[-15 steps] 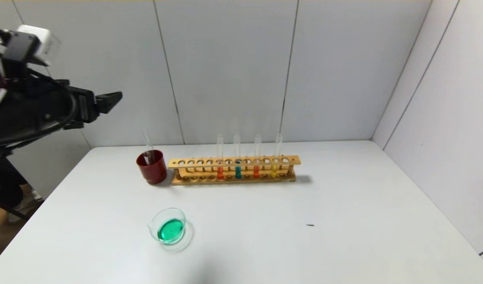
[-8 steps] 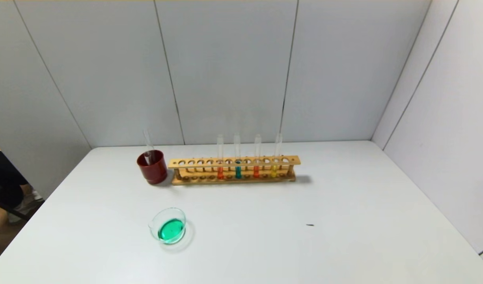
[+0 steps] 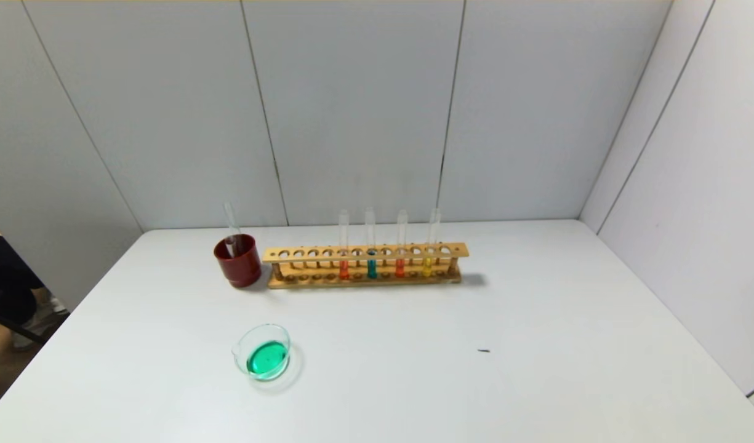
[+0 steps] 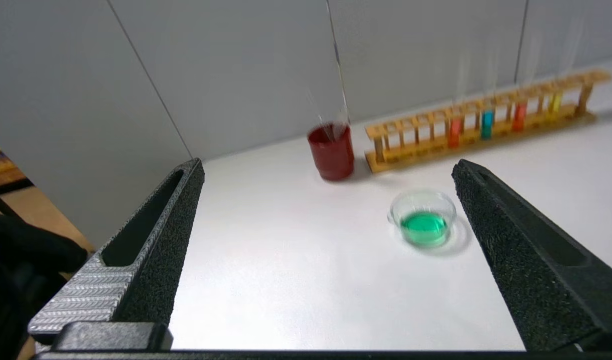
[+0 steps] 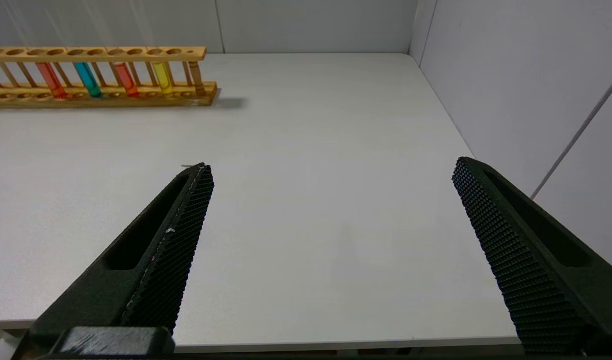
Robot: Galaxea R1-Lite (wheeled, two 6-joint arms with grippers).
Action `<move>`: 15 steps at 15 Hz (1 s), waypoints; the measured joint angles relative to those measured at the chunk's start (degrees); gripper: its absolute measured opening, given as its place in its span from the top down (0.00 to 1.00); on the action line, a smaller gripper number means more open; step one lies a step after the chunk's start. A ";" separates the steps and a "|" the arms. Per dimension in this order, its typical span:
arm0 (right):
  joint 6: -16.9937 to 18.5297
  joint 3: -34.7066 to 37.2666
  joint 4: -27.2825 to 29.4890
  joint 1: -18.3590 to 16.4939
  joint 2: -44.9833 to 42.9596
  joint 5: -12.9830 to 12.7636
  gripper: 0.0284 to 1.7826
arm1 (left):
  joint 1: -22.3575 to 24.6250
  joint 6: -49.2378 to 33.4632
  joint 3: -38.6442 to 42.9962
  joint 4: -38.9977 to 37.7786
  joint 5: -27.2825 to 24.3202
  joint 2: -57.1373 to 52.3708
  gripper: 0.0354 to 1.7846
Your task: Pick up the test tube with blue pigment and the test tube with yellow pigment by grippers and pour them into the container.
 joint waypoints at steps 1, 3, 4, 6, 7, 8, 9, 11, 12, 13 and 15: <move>0.02 0.00 0.00 0.00 0.00 0.00 0.02 | 0.13 -0.22 3.34 -0.02 -0.34 -1.72 0.02; 0.02 0.00 0.00 0.00 0.00 0.00 0.02 | 0.26 -0.48 10.06 -1.40 -0.61 -3.67 0.02; 0.02 0.00 0.00 0.00 0.00 0.00 0.02 | 0.28 -0.59 13.18 -2.62 -0.66 -4.14 0.02; 0.00 0.00 0.00 0.00 0.00 -0.02 0.02 | 0.30 -1.68 18.30 -5.38 -0.59 -4.75 0.02; 0.02 0.00 0.00 0.02 0.00 0.00 0.02 | 0.30 -1.99 19.04 -5.60 -0.52 -4.85 0.02; 0.02 0.00 0.00 0.02 0.00 -0.02 0.02 | 0.30 -2.12 19.43 -5.66 -0.55 -4.92 0.02; 0.02 0.00 0.00 0.02 0.00 0.00 0.02 | 0.30 -2.18 19.68 -5.73 -0.52 -4.96 0.02; 0.00 0.00 0.00 0.00 0.00 0.00 0.02 | 0.30 -2.21 19.80 -5.62 -0.52 -4.99 0.02; 0.00 0.00 0.00 0.00 0.00 0.00 0.02 | 0.30 -2.27 19.80 -5.49 -0.48 -5.01 0.02; 0.05 0.00 0.00 0.00 0.00 0.00 0.02 | 0.33 -2.38 19.80 -5.49 -0.45 -5.01 0.02; 0.09 0.00 0.00 -0.05 0.00 -0.02 0.02 | 0.33 -2.35 19.80 -5.42 -0.41 -5.01 0.02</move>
